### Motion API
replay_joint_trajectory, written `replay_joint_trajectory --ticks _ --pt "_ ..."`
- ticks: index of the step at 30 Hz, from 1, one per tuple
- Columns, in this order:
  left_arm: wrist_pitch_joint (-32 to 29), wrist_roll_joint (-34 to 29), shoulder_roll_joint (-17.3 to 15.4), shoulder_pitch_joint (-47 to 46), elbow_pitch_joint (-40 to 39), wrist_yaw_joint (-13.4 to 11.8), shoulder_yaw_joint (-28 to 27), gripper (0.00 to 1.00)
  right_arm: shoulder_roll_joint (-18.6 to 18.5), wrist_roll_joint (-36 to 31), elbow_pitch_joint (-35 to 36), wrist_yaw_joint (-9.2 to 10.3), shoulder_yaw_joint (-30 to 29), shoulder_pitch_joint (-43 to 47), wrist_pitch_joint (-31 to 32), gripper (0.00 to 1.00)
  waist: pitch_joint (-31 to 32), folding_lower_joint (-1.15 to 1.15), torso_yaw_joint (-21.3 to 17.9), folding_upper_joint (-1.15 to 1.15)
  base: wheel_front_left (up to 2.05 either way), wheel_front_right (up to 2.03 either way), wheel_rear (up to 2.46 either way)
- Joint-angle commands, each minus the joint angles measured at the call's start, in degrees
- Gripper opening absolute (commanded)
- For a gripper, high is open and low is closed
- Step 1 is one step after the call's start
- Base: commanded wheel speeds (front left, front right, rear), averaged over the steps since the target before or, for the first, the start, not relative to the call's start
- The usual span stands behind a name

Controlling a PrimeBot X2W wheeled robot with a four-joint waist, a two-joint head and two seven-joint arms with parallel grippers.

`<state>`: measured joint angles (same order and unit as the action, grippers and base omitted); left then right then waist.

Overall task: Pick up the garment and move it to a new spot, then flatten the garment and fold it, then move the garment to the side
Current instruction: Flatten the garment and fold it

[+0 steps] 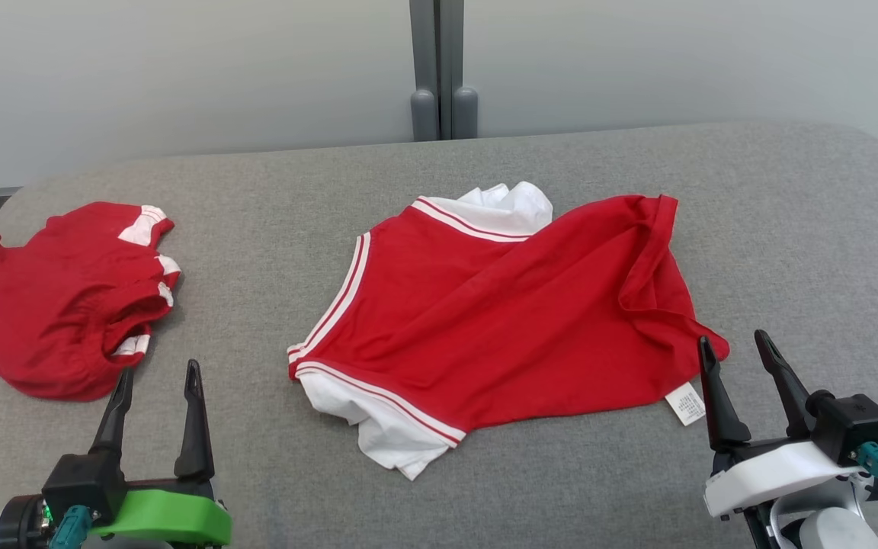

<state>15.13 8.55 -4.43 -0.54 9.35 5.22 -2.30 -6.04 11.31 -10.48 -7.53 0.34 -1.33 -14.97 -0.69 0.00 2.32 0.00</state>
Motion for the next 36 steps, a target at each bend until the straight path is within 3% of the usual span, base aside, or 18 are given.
replay_joint_trajectory --ticks 1,11,26,36 --pt "0.0 -0.4 0.1 1.2 -0.3 -0.1 -0.5 1.0 -0.2 0.0 0.8 0.08 -0.1 1.1 0.2 1.0 0.8 0.0 0.5 0.0 0.0 0.0 0.0" --pt "0.0 -0.5 0.9 3.5 0.0 0.6 -0.3 1.0 -0.4 -0.3 4.6 0.08 0.6 5.7 1.6 1.0 1.1 0.0 0.7 0.0 0.0 0.0 0.0" --pt "0.0 -0.8 1.3 2.1 2.0 1.3 0.3 1.0 0.3 -0.1 5.3 0.08 1.1 5.2 2.6 1.0 0.9 0.0 0.4 0.0 0.0 0.0 0.0" --pt "0.0 -1.3 1.5 -0.5 7.0 2.2 11.1 1.0 0.3 -0.1 4.4 0.08 1.7 3.2 2.7 1.0 -1.3 0.0 -0.8 0.0 0.0 0.0 0.0"
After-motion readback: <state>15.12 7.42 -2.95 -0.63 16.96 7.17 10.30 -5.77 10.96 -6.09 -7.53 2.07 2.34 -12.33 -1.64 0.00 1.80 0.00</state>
